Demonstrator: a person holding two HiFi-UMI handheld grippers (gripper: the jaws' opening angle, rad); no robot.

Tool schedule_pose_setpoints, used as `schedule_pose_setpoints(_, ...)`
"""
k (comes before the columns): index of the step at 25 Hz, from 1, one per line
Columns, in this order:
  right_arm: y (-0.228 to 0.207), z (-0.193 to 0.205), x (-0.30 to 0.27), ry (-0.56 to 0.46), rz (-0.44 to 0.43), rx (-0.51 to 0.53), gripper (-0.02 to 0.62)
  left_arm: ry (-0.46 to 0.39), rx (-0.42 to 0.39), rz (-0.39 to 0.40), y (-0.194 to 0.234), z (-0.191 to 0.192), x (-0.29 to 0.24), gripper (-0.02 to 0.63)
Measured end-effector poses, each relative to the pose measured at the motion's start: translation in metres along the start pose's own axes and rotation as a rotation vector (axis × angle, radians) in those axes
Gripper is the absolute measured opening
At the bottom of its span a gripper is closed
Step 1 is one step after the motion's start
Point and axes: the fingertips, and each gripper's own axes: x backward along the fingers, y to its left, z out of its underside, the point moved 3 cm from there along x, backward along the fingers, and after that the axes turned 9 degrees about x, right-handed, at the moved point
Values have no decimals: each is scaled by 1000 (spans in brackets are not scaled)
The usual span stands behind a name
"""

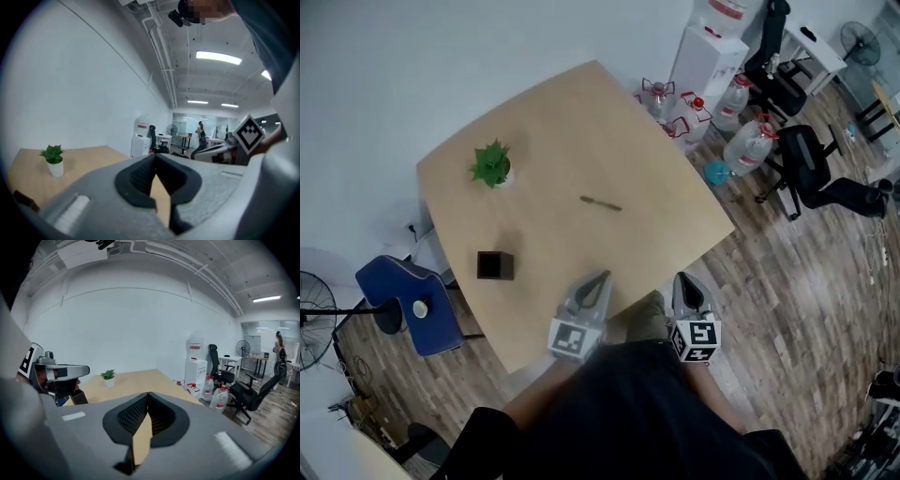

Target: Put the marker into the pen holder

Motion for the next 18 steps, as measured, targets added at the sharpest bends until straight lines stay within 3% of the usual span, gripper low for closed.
schedule_pose_setpoints(7, -50, -30, -95, 2, -214, 85, 3, -26, -27, -182, 32, -28, -66, 2)
schedule_pose_setpoints(18, -90, -52, -184, 12, -442, 149, 3, -90, -24, -408, 61, -53, -130, 2)
